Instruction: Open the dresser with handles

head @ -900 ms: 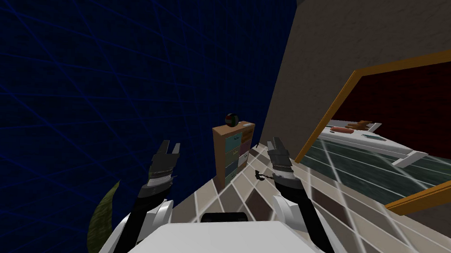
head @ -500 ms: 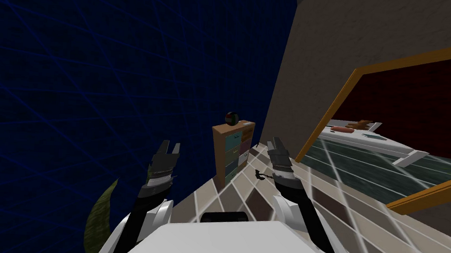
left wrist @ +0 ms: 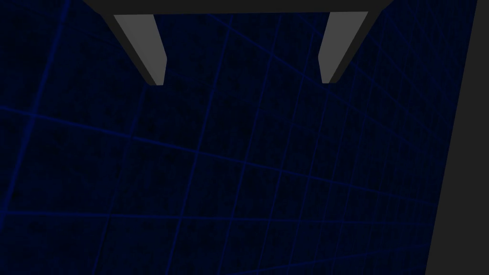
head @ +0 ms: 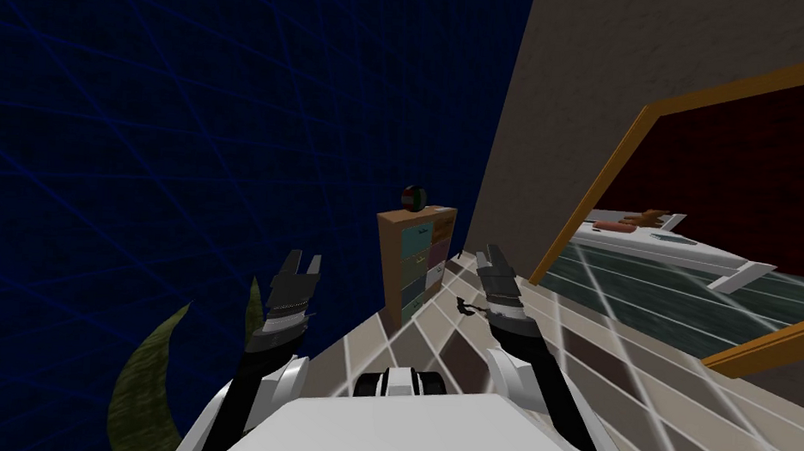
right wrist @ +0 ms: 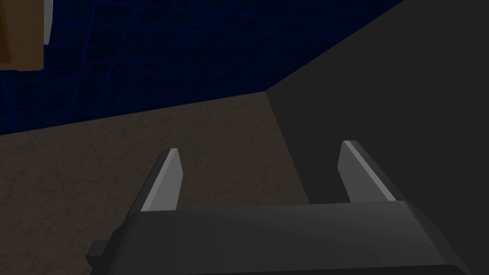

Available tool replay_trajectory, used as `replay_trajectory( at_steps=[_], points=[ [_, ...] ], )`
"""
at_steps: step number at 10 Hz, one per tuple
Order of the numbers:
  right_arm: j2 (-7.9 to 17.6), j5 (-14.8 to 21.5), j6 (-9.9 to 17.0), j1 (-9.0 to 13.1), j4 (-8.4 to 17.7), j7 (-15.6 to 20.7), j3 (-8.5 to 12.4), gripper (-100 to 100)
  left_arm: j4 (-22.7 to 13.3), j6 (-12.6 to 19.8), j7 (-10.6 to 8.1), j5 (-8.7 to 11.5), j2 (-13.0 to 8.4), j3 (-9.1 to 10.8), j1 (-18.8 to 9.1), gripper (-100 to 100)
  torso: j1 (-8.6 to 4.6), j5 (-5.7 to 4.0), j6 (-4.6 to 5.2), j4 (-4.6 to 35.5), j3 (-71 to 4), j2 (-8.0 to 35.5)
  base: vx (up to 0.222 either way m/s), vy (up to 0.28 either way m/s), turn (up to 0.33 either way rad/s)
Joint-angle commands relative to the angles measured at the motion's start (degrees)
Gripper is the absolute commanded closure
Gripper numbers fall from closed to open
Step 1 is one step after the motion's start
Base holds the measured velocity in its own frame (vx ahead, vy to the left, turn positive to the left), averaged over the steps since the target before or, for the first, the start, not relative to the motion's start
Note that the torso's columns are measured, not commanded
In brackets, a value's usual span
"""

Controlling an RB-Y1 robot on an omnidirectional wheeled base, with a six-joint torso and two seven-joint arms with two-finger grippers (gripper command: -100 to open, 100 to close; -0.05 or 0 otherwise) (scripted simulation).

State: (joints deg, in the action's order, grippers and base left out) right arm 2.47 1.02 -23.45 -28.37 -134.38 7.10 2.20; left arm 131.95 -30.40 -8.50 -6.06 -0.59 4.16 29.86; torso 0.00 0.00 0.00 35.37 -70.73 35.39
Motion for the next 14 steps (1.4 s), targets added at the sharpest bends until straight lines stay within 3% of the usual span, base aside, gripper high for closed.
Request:
replay_trajectory(
  at_steps=[1,3,14],
  points=[
    [2.1,1.2,0.0,0.3,0.3,1.1,0.2,-100,0.0,0.0,0.00,0.0,0.0,0.00,0.0,0,0.00,0.00,0.00,4.2,-8.5,4.2,0.019,0.008,0.004],
    [4.7,4.1,-0.1,1.1,1.0,3.8,0.8,-100,0.0,0.0,0.00,0.0,0.0,0.00,0.0,0,0.03,0.01,0.00,6.7,-13.6,6.6,0.029,0.022,0.007],
    [11.7,21.5,-0.5,5.7,4.3,20.0,4.4,-100,0.0,0.0,0.00,0.0,0.0,0.00,0.0,0,0.01,0.01,0.00,6.9,-13.9,6.9,0.050,0.036,0.008]
  ],
)
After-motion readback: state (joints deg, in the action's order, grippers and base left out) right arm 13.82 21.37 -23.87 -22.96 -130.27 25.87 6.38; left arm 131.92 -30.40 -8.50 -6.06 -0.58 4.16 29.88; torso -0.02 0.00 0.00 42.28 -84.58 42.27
